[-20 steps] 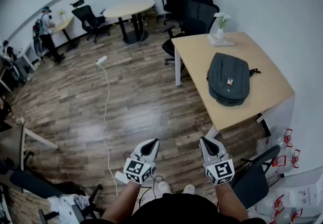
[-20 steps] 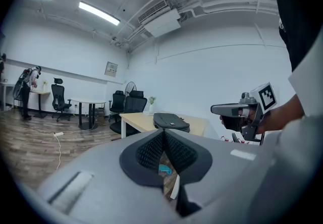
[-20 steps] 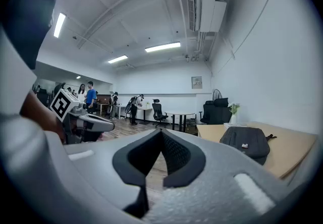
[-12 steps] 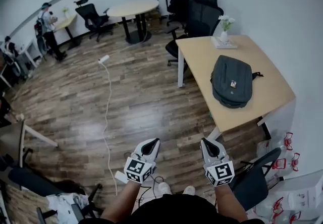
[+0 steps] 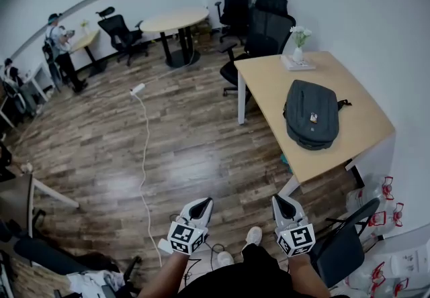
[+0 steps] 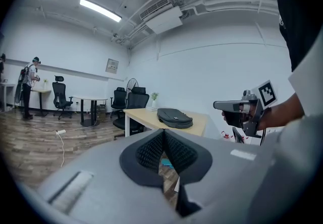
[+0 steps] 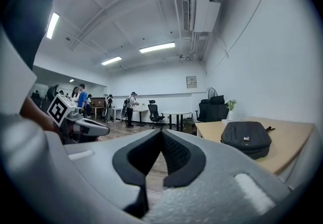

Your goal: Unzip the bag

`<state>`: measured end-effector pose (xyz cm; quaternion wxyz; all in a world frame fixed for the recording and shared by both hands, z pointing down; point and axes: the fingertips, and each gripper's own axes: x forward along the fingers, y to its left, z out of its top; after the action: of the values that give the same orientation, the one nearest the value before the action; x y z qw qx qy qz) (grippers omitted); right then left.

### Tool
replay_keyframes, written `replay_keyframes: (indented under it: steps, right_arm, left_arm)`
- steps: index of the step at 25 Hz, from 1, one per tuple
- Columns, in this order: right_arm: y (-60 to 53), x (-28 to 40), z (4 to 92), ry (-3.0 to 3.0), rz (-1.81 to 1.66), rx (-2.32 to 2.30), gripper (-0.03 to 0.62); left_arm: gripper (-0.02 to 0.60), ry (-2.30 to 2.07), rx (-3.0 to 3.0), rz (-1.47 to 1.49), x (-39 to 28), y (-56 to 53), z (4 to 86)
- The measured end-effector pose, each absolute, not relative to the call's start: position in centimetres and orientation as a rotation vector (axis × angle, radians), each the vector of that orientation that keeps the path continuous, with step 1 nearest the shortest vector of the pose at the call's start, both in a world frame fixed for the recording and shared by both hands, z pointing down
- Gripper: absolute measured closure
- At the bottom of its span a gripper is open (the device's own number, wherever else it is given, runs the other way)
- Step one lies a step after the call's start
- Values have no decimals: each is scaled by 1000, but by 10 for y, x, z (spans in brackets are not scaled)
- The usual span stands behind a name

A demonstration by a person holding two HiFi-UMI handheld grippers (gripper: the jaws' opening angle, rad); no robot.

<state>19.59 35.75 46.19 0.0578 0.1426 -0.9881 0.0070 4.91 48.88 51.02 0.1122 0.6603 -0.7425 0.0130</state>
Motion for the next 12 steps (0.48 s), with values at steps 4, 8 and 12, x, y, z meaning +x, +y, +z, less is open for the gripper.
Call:
replay_keyframes:
  steps: [4, 8, 12]
  right_arm:
    - [337, 183, 467, -2994, 23, 451, 591]
    - [312, 157, 465, -3012, 26, 444, 591]
    - [274, 128, 461, -3030, 33, 417, 591]
  left_arm:
    - [561, -2160, 1935, 60, 36, 470, 518]
    - [561, -2158, 1932, 66, 14, 446, 516]
    - [561, -2168, 1945, 90, -14, 405, 507]
